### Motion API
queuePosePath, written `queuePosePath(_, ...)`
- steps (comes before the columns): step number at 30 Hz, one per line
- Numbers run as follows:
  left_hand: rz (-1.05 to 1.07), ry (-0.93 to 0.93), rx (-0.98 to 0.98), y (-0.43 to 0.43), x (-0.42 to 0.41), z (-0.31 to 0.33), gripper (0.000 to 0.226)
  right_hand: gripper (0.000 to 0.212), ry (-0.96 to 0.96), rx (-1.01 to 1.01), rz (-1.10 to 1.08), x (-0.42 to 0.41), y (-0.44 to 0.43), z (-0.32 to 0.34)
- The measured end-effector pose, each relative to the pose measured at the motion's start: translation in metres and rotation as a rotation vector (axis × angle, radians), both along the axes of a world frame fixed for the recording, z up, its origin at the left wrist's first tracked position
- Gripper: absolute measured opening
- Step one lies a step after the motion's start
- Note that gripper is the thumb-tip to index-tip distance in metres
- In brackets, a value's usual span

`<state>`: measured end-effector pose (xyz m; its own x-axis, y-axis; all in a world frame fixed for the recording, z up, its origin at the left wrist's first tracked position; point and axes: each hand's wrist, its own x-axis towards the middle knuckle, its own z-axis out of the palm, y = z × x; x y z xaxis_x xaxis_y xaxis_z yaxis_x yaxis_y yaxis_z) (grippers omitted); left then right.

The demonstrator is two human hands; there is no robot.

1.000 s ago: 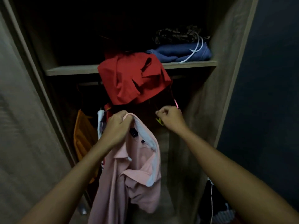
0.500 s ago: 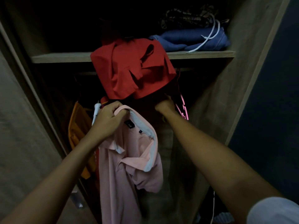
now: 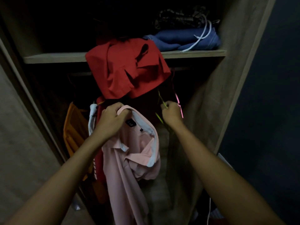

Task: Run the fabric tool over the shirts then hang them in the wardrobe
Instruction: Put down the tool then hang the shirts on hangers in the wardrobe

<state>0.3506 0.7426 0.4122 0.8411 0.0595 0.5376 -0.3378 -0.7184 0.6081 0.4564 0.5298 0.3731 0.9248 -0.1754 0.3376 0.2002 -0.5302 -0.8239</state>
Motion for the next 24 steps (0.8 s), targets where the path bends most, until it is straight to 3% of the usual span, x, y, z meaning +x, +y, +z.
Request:
queuePosePath(5, -0.078, 0.032, -0.02, -0.008, -0.01, -0.007, 0.021, 0.025, -0.018, 0.044, -0.001, -0.067, -0.031, -0.039)
queuePosePath(10, -0.121, 0.064, -0.02, -0.02, -0.023, -0.017, 0.019, 0.018, -0.156, 0.201, -0.048, -0.163, -0.052, -0.065)
queuePosePath(13, -0.157, 0.072, -0.026, -0.032, -0.034, -0.019, 0.02, 0.02, -0.139, 0.344, -0.041, -0.191, -0.054, -0.071)
queuePosePath(15, -0.176, 0.064, -0.011, -0.04, -0.042, -0.018, 0.016, 0.022, -0.123, 0.429, -0.072, -0.196, -0.058, -0.068)
queuePosePath(18, -0.179, 0.032, 0.006, -0.046, -0.051, -0.012, 0.014, 0.042, -0.184, 0.485, -0.078, -0.203, -0.068, -0.052)
queuePosePath(24, -0.186, 0.004, 0.002, -0.05, -0.064, 0.009, 0.012, 0.04, -0.29, 0.733, 0.165, -0.244, -0.082, 0.001)
